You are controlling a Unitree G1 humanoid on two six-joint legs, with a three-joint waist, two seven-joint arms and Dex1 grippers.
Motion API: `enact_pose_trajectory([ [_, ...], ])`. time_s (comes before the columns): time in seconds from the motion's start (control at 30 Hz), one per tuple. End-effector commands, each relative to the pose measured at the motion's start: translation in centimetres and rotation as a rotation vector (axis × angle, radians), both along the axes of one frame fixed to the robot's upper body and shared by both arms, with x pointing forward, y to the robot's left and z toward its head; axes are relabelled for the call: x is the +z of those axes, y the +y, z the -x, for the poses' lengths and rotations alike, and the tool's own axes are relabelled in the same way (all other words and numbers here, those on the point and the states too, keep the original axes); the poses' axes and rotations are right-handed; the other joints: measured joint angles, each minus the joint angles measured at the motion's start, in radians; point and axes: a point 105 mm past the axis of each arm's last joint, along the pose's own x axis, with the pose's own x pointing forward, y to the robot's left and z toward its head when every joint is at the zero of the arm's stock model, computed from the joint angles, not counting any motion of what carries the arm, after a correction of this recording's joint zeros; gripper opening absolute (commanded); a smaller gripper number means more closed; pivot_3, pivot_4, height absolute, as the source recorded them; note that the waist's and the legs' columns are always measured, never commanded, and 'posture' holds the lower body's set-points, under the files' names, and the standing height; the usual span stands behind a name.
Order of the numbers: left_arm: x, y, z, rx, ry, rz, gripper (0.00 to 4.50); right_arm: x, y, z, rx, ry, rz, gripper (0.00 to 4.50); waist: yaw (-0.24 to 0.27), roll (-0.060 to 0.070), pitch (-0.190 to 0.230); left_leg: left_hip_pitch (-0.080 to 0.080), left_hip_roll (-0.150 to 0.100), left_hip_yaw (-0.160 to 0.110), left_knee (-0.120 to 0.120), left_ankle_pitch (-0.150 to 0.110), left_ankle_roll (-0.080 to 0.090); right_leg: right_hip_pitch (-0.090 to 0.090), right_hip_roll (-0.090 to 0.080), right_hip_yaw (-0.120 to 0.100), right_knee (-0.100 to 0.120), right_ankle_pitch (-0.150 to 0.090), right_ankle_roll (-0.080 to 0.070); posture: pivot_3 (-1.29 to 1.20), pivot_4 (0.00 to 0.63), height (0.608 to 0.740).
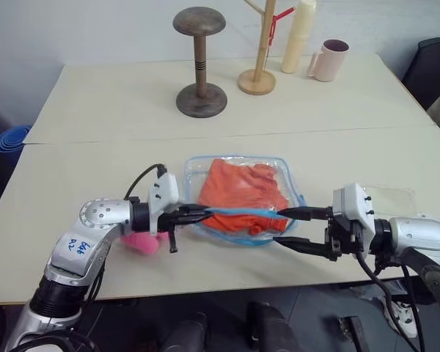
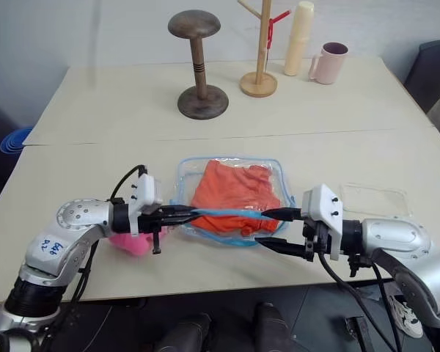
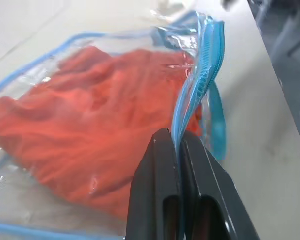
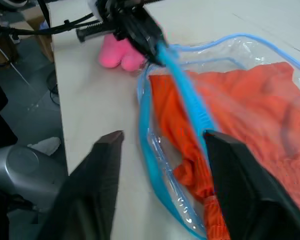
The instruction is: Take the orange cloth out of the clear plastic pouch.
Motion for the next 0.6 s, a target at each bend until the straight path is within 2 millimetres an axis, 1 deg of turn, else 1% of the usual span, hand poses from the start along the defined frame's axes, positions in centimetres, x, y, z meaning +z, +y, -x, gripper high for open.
enact_pose_trajectory([
  [0.03, 1.2, -0.4, 0.0, 0.044, -0.02, 0.052, 0.0, -0.6, 0.8, 0.0, 0.026, -0.065, 0.047, 1.3, 0.0, 0.0, 0.0, 0.0, 0.0, 0.0, 0.0, 0.0, 0.0, 0.0, 0.0, 0.0, 0.0, 0.0, 0.0, 0.0, 0.15, 0.74],
  [0.07, 1.2, -0.6, 0.1, 0.05, -0.013, 0.062, 0.0, -1.1, 0.9, -0.6, 0.009, -0.094, 0.074, 1.01, 0.0, 0.0, 0.0, 0.0, 0.0, 0.0, 0.0, 0.0, 0.0, 0.0, 0.0, 0.0, 0.0, 0.0, 0.0, 0.0, 0.15, 0.74],
  [0.13, 1.2, -1.0, 0.3, 0.051, -0.011, 0.068, 0.0, -2.0, 1.0, -2.0, -0.028, -0.168, 0.14, 0.26, -0.003, 0.0, 0.0, 0.0, 0.0, 0.0, 0.0, 0.0, 0.0, 0.0, 0.0, 0.0, 0.0, 0.0, 0.0, 0.0, 0.15, 0.74],
  [0.17, 1.2, -1.1, 0.3, 0.054, -0.011, 0.071, 0.0, -2.4, 1.2, -2.6, -0.044, -0.203, 0.167, 0.02, -0.003, 0.0, 0.0, 0.0, 0.0, 0.0, 0.0, 0.0, 0.0, 0.0, 0.0, 0.0, 0.0, 0.0, 0.0, 0.0, 0.15, 0.74],
  [0.27, 1.4, -1.3, 0.1, 0.069, -0.013, 0.081, 0.0, -3.4, 1.7, -4.7, -0.11, -0.285, 0.216, 0.02, -0.003, 0.0, 0.0, 0.0, 0.0, 0.001, 0.0, 0.0, 0.0, -0.001, 0.0, 0.0, 0.001, 0.0, 0.0, 0.0, 0.15, 0.74],
  [0.37, 1.3, -1.3, 0.0, 0.077, -0.016, 0.074, 0.0, -4.3, 2.4, -4.9, -0.098, -0.319, 0.238, 0.56, -0.003, 0.0, 0.0, 0.0, 0.0, 0.001, 0.0, 0.0, 0.0, -0.001, 0.0, 0.001, 0.001, 0.0, 0.0, 0.0, 0.15, 0.74],
  [0.47, 1.3, -1.4, 0.0, 0.076, -0.018, 0.068, 0.0, -4.4, 2.8, -5.2, -0.122, -0.354, 0.234, 1.53, -0.003, 0.0, 0.0, 0.0, -0.001, 0.0, 0.0, 0.0, 0.0, -0.001, 0.0, 0.0, 0.0, 0.0, 0.0, 0.0, 0.15, 0.74],
  [0.5, 1.3, -1.5, 0.0, 0.076, -0.019, 0.067, 0.0, -4.5, 2.8, -5.3, -0.13, -0.364, 0.236, 1.93, -0.003, 0.0, 0.0, 0.0, -0.001, 0.001, 0.0, 0.0, 0.0, -0.001, 0.0, 0.0, 0.001, 0.0, 0.0, 0.0, 0.15, 0.74],
  [0.6, 1.4, -1.7, 0.0, 0.074, -0.02, 0.069, 0.0, -4.2, 2.8, -6.1, -0.187, -0.445, 0.248, 2.98, -0.004, 0.0, 0.0, 0.0, -0.001, 0.001, 0.0, 0.0, 0.0, -0.001, 0.0, 0.0, 0.001, 0.0, 0.0, 0.0, 0.15, 0.74],
])
